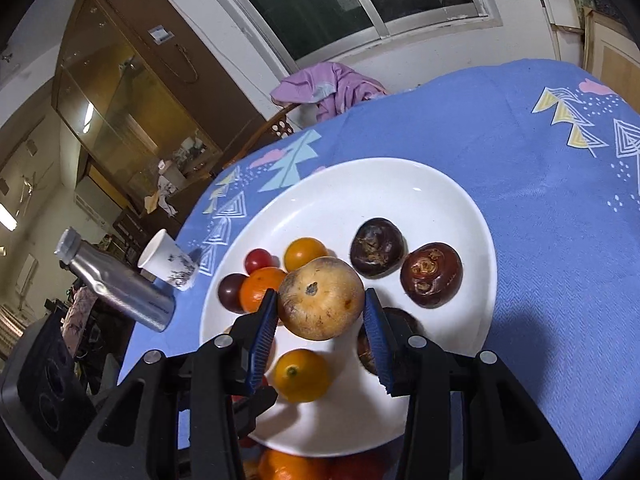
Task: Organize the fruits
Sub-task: 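Carry the tomato and pepino onto the plate and open both tools, then withdraw both open tools from the plate toward the remaining fruit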
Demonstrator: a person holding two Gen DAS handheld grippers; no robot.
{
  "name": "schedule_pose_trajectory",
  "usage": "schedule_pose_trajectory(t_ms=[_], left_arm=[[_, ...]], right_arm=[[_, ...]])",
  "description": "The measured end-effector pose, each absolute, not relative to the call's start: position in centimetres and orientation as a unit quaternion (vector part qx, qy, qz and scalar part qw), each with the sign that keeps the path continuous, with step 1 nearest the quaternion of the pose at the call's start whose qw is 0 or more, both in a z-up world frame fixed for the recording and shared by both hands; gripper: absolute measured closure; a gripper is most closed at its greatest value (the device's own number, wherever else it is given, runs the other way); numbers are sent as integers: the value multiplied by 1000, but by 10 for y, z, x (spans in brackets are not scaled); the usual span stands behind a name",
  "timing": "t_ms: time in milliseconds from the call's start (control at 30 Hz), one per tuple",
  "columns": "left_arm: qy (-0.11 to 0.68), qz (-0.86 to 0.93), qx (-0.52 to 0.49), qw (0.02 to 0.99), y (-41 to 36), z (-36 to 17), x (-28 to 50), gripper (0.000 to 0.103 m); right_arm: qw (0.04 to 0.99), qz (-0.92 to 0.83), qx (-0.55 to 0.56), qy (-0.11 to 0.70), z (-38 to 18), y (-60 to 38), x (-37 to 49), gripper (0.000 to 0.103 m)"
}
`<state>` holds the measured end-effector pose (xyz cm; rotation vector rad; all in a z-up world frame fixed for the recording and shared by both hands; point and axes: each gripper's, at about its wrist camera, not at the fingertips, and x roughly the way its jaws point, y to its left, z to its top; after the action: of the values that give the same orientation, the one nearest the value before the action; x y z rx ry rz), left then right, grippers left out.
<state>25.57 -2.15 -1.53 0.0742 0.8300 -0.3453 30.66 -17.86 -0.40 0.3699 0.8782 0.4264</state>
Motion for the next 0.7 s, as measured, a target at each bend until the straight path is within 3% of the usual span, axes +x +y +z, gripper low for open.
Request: schedule_pose_trajectory(t_ms=[100, 167, 233, 300, 367, 500, 600, 700], left_arm=[[399, -165, 38, 901, -21, -15, 256, 73], [400, -163, 33, 901, -19, -17, 255, 63], [401, -170, 31, 899, -18, -19, 254, 61], [398, -174, 29, 900, -18, -19, 251, 50], [390, -170, 30, 905, -17, -14, 247, 33], [368, -161, 14, 916, -3, 5, 237, 25], [349, -142, -16, 926, 21, 21, 223, 11], [344, -131, -52, 928, 46, 25, 206, 8]], right_arm=[[868, 196, 171, 423, -9, -181, 311, 59], [869, 189, 176, 423, -11, -183, 312, 57], [869, 190, 186, 418, -12, -186, 311, 52], [867, 196, 194, 414, -9, -189, 310, 48], [874, 197, 192, 401, 0, -191, 305, 48], [879, 213, 199, 377, 24, -195, 290, 47], [888, 230, 195, 348, 51, -197, 267, 35], [899, 236, 175, 326, 77, -194, 241, 31]])
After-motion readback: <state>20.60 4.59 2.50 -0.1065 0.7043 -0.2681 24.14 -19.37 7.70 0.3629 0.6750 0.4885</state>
